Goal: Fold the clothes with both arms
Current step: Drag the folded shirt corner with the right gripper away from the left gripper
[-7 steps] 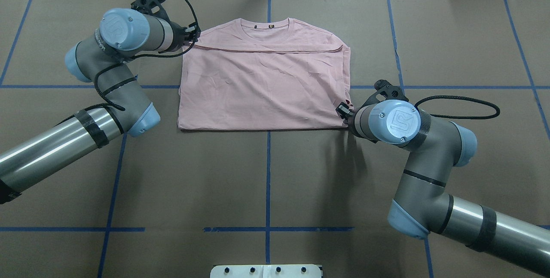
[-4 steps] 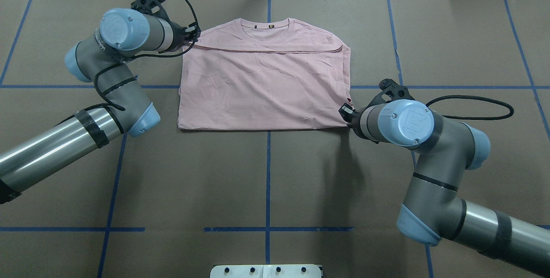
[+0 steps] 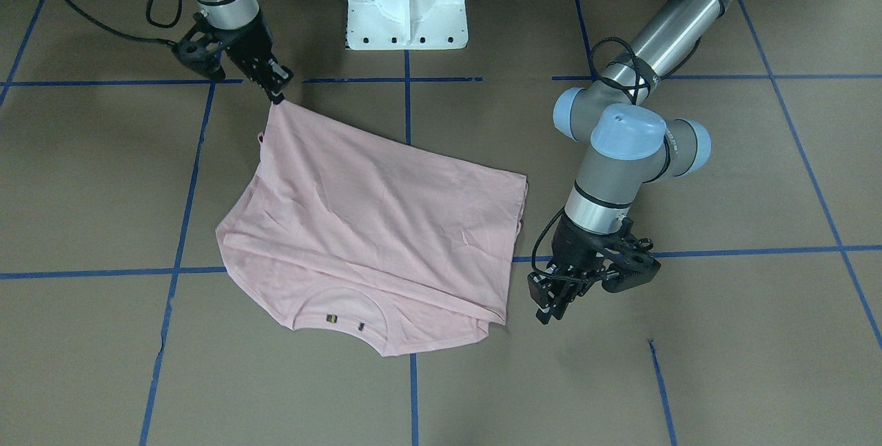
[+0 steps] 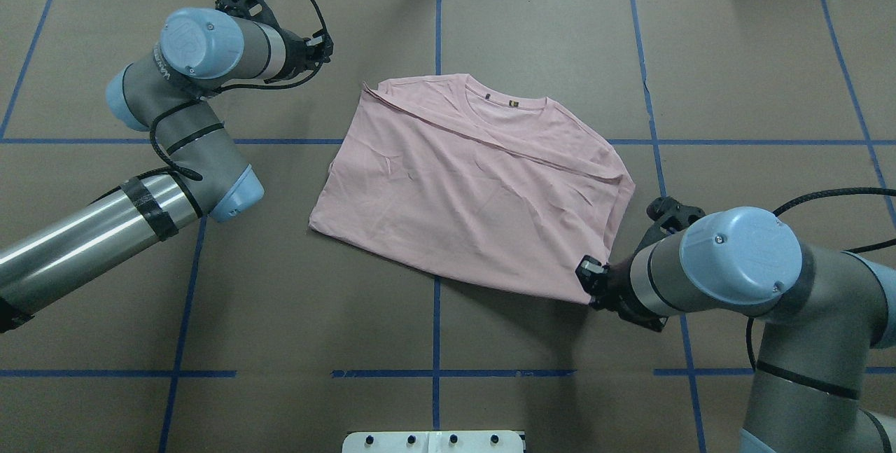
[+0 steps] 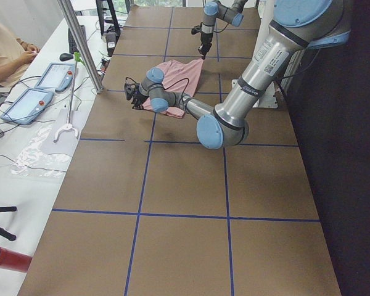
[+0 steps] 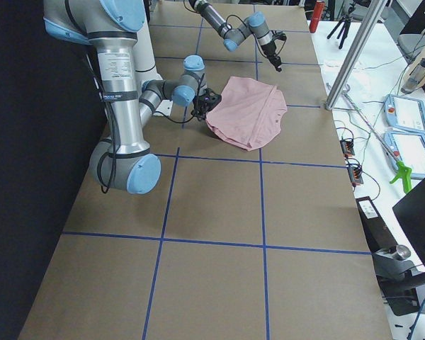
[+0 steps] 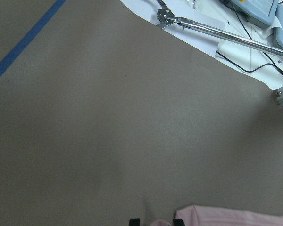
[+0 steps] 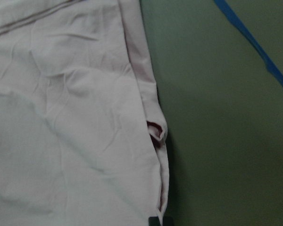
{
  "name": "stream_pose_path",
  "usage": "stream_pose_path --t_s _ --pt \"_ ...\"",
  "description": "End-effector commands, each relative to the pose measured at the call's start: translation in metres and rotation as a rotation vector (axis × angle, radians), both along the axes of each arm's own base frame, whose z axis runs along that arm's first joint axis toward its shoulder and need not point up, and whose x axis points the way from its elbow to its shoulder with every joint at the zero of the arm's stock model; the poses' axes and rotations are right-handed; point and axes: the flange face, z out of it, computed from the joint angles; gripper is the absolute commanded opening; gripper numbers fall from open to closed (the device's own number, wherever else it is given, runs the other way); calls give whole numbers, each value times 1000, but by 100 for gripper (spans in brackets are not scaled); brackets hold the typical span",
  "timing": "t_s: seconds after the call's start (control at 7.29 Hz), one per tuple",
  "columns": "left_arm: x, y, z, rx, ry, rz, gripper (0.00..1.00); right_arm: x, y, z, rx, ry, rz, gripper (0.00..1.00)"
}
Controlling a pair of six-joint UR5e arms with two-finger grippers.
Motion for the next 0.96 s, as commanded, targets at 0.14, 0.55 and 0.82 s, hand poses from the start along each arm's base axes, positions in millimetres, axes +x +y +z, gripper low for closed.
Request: stream_pose_path --t_s 0.14,0.55,0.82 --pt "-17 40 -39 11 116 153 35 -20 100 7 -140 23 -284 82" --pt "-59 143 -43 -79 207 233 44 19 54 -22 -114 -51 -168 100" --pt "-17 225 -45 -188 121 294 57 82 -25 -35 -86 -99 28 100"
